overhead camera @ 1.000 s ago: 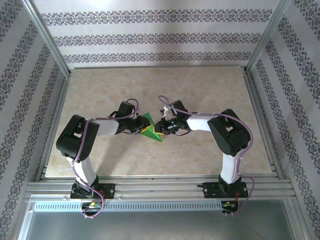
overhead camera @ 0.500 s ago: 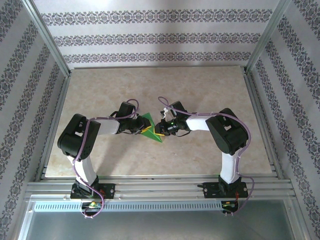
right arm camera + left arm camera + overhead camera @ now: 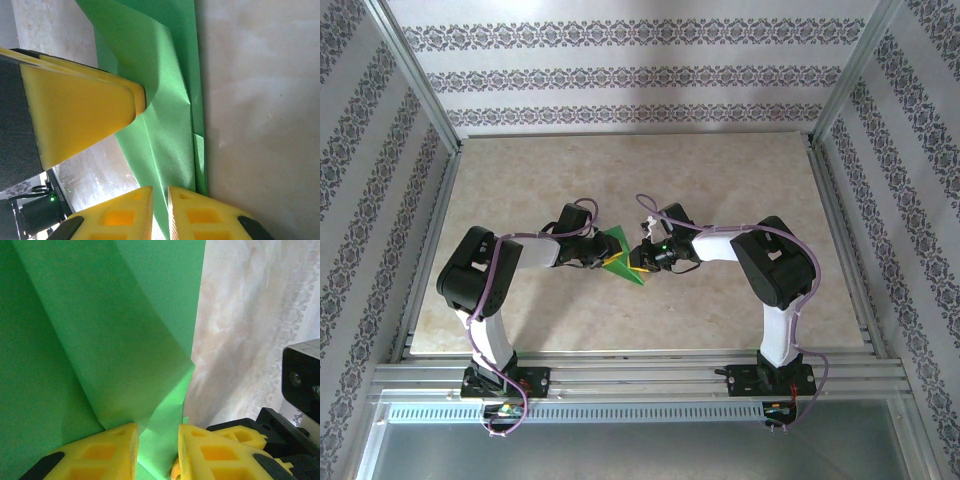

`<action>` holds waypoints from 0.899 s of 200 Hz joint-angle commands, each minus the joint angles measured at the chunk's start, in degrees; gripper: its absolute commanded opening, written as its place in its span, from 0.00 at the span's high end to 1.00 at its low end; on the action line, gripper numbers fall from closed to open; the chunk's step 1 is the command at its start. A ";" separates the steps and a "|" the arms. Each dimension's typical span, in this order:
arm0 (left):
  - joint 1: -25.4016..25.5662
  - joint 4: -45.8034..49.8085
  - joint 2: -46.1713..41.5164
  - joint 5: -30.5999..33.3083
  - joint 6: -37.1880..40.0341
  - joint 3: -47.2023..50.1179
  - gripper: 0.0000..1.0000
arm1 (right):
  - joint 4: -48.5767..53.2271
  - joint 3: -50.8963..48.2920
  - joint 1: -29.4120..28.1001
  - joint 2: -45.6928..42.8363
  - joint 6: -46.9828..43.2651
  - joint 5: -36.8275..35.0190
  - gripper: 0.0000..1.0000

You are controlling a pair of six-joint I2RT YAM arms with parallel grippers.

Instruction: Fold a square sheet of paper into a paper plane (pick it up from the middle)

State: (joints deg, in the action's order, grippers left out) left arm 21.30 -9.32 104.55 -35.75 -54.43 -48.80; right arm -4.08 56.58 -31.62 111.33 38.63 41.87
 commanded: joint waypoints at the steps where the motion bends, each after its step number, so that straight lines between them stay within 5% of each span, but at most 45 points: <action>1: -0.36 2.63 0.96 1.21 0.84 -1.50 0.71 | -0.13 -0.30 0.15 -2.82 -1.69 -0.08 0.82; 180: -0.30 4.45 1.71 2.07 0.80 -1.37 0.72 | 3.36 1.08 -2.55 0.96 -4.00 -2.58 0.83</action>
State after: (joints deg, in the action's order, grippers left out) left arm 21.30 -8.16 104.97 -35.55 -54.24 -49.43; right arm -2.72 56.64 -34.00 110.96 36.05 40.25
